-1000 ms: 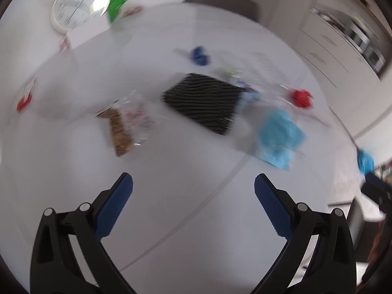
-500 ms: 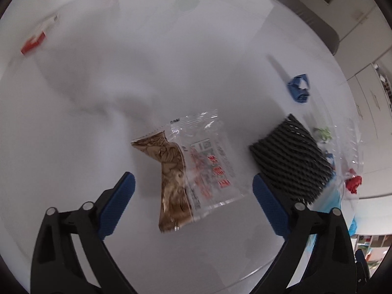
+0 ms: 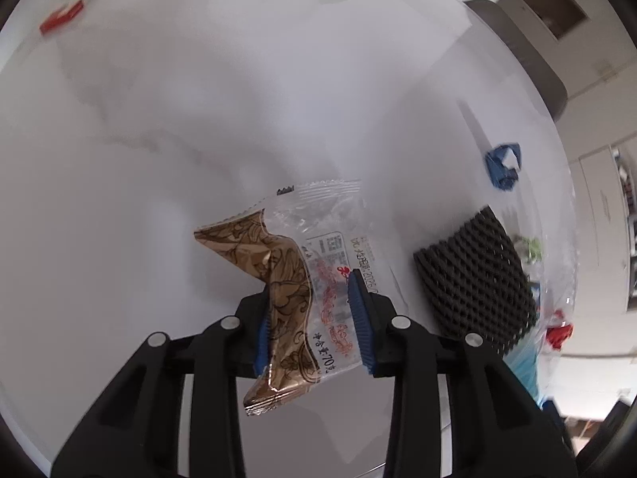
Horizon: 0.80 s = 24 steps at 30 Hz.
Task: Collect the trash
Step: 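Grasp clear bag with brown wrapper with left tool while right tool grasps blue face mask, then carry bag and mask over the wastebasket and open both tools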
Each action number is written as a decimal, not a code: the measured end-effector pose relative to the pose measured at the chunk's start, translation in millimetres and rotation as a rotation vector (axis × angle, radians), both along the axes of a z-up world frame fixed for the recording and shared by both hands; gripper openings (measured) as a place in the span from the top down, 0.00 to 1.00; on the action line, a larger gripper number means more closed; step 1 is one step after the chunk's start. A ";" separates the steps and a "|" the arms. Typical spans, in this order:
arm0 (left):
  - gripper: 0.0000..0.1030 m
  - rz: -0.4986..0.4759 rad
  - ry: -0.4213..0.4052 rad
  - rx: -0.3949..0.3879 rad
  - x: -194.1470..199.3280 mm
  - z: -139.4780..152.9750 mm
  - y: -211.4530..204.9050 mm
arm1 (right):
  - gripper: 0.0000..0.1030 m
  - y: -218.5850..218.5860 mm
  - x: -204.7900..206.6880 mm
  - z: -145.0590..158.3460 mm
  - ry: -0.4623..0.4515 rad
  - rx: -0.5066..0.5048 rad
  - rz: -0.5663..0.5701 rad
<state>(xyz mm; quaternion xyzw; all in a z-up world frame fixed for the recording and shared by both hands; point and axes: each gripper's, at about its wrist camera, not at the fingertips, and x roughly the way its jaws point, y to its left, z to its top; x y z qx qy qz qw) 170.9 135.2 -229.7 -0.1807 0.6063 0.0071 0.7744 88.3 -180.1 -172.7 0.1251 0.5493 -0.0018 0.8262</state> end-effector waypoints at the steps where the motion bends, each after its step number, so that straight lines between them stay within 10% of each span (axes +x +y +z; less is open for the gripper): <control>1: 0.68 -0.018 -0.006 0.004 -2.7 3.5 -3.0 | 0.17 1.4 3.1 -3.4 0.004 -0.012 0.014; 4: 0.69 -0.066 -0.032 0.022 -12.8 12.9 -2.6 | 0.26 5.0 11.0 -12.9 0.017 -0.021 0.046; 8: 0.69 -0.141 -0.075 0.056 -30.9 29.2 -7.8 | 0.71 5.0 18.5 -33.3 0.070 -0.008 0.066; 11: 0.69 -0.209 -0.115 0.100 -44.6 44.3 -17.9 | 0.87 3.0 13.4 -36.5 0.073 0.032 0.067; 24: 0.69 -0.575 -0.221 0.070 -137.6 102.4 -111.2 | 0.90 -29.5 -98.4 30.3 -0.060 0.125 -0.015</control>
